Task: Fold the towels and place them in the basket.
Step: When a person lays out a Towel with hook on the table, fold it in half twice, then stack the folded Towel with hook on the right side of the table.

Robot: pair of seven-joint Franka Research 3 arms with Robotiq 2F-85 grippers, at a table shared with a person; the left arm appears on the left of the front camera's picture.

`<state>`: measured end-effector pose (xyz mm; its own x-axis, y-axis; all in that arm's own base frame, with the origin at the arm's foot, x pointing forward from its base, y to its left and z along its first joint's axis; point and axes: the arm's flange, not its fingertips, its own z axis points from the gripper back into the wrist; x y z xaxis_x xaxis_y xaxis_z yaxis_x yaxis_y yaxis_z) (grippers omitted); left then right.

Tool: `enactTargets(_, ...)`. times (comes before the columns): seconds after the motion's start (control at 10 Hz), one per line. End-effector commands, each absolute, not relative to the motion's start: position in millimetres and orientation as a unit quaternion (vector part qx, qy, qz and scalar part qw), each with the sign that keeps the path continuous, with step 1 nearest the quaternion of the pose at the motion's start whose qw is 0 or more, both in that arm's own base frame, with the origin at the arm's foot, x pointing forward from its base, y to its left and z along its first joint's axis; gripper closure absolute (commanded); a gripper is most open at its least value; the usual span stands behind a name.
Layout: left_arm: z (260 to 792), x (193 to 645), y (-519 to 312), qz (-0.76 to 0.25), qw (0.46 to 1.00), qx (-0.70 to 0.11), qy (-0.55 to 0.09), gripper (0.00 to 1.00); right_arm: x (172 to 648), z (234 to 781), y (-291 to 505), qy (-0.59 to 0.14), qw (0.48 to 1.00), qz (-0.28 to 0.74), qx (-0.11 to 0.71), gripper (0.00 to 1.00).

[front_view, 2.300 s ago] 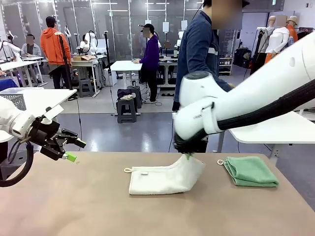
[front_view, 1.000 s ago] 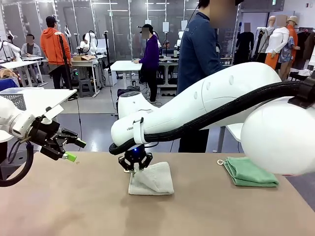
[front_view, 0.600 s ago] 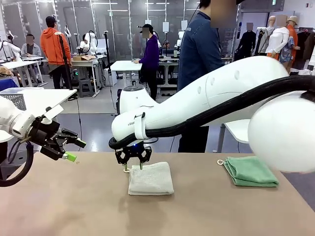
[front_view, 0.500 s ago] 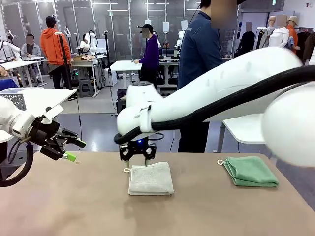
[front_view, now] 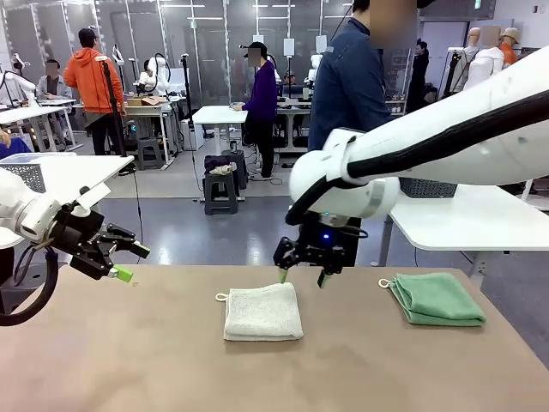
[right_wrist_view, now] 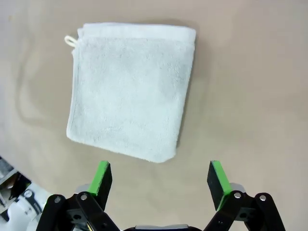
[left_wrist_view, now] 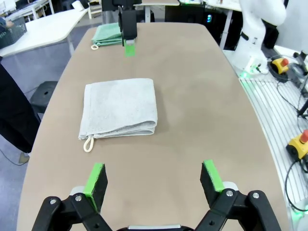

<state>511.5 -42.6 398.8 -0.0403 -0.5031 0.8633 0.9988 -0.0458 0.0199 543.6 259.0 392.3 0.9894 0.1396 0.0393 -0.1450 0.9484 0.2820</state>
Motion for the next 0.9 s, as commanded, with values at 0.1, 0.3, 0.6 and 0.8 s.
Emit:
enactTargets(0.1,400.6,510.6,-42.0,-0.634,0.595,-0.35,-0.349,0.02,537.5,389.0,254.7,-0.002,0.978,0.096,0.185,0.0)
enactTargets(0.3,400.6,510.6,-42.0,-0.634,0.595,-0.35,-0.349,0.02,542.6,389.8,249.6,-0.003,0.982,0.08,0.173,0.0)
enactTargets(0.6,400.6,510.6,-42.0,-0.634,0.595,-0.35,-0.349,0.02,542.6,389.8,249.6,-0.003,0.982,0.08,0.173,0.0)
enactTargets(0.8,400.6,510.6,-42.0,-0.634,0.595,-0.35,-0.349,0.02,542.6,389.8,249.6,-0.003,0.982,0.08,0.173,0.0)
